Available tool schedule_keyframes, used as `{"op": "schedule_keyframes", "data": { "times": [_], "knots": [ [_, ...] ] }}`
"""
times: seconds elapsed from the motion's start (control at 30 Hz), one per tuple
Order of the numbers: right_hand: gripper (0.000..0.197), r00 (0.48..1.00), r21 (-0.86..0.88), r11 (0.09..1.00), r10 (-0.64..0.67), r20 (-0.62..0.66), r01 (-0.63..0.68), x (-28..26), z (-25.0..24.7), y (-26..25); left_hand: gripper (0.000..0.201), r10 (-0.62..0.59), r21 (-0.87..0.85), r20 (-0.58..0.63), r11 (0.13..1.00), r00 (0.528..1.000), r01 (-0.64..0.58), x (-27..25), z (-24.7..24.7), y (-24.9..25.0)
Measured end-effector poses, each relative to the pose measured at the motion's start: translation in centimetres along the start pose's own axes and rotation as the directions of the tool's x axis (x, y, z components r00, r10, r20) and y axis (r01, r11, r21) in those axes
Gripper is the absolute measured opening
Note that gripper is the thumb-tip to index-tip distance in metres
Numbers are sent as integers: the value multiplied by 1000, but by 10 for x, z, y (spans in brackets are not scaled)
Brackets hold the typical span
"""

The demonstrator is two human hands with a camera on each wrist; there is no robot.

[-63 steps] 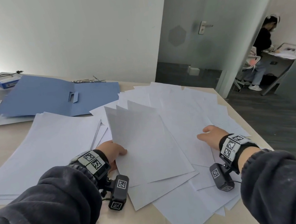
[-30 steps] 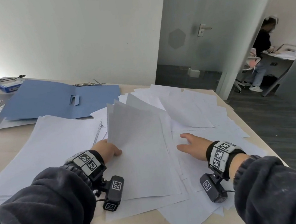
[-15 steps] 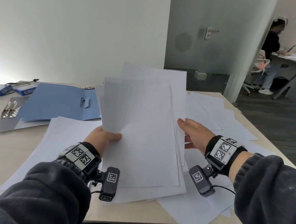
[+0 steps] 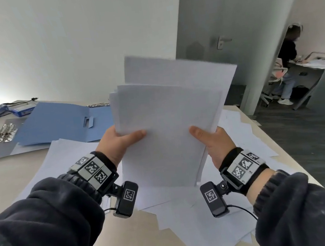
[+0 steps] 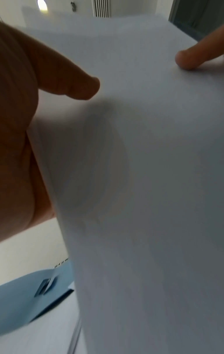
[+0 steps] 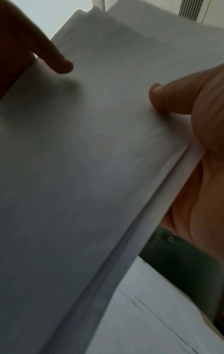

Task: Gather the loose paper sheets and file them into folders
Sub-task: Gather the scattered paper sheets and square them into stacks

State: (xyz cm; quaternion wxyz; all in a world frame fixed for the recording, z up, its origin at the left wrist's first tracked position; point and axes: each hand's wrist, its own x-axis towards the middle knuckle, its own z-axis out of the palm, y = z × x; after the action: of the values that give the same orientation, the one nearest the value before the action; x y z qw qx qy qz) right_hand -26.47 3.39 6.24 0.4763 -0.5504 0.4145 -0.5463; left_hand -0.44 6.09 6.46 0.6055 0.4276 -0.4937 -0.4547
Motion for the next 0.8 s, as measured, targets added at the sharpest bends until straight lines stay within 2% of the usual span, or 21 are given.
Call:
{"op": "schedule_keyframes", "data": {
  "times": [0.13,0.23,0.4,0.53,0.6,0.7,0.8],
  "knots": [
    [40,997,28,999,30,66,-32,-7,4,3,55,-3,-19,-25,1000,1000,3,-6,-1,-14],
    [30,996,47,999,-7,92,3,-7,11,4,55,3,-16,-1,1000,1000,-3,-4,5,-13],
    [47,997,108,994,-4,81,-5,-2,8,10,62,-2,-15,-21,1000,1000,1,1,1,-14],
    [70,989,100,990,87,122,-99,-4,1,28,51,-68,-14,-63,998,996,68,-5,-4,-32],
    [59,986,93,987,115,122,-127,-6,5,35,45,-116,12,-56,993,992,117,-9,0,-40],
    [24,989,67,989,125,74,-130,-6,15,33,36,-152,70,-71,985,986,157,-9,1,-43],
    [13,990,59,989,130,48,-133,-2,25,27,45,-179,109,-98,976,979,189,-9,-14,-41]
  ]
}}
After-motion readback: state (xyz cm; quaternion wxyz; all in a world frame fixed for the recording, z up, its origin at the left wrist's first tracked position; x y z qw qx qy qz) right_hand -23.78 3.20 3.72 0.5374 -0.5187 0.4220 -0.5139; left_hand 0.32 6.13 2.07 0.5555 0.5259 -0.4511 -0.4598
